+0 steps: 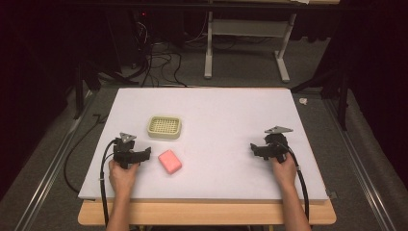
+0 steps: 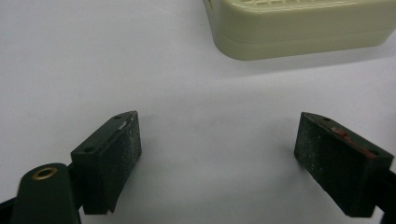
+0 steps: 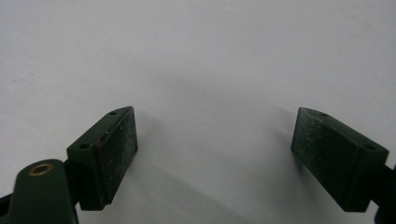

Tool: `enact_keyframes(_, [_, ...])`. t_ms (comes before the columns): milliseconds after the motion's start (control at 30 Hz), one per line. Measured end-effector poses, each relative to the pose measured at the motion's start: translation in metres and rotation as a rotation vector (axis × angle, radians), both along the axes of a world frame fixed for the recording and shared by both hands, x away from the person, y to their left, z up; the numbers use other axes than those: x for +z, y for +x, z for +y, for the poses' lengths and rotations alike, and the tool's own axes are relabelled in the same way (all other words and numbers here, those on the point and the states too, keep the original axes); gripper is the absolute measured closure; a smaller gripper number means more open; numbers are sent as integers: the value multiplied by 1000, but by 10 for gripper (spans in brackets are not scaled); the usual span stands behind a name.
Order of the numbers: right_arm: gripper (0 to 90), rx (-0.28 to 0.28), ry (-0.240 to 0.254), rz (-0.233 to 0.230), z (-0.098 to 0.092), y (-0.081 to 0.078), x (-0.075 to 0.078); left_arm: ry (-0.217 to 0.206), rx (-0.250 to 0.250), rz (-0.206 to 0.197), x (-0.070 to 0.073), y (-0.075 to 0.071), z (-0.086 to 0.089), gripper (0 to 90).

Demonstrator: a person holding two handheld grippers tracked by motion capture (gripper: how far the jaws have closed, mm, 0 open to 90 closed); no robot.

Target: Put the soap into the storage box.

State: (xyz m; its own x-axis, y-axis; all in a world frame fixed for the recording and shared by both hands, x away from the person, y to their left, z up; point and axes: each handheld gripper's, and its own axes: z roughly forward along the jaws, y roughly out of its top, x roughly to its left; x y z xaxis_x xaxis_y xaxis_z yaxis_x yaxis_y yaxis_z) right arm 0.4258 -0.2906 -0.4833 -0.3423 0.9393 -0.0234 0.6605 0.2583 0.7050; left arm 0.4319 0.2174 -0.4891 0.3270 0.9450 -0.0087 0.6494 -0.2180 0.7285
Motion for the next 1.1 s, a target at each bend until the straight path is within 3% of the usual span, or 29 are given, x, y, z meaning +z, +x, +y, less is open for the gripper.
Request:
enact_keyframes(500, [151, 1, -2, -1, 0, 0, 0, -3, 4, 3, 1, 0, 1, 147])
enact_keyframes(833, [151, 1, -1, -3, 0, 0, 0, -43, 7, 10, 5, -4, 2, 142])
enact_keyframes(1100, [151, 1, -1, -2, 0, 0, 0, -40, -13, -22, 12, -13, 1, 115])
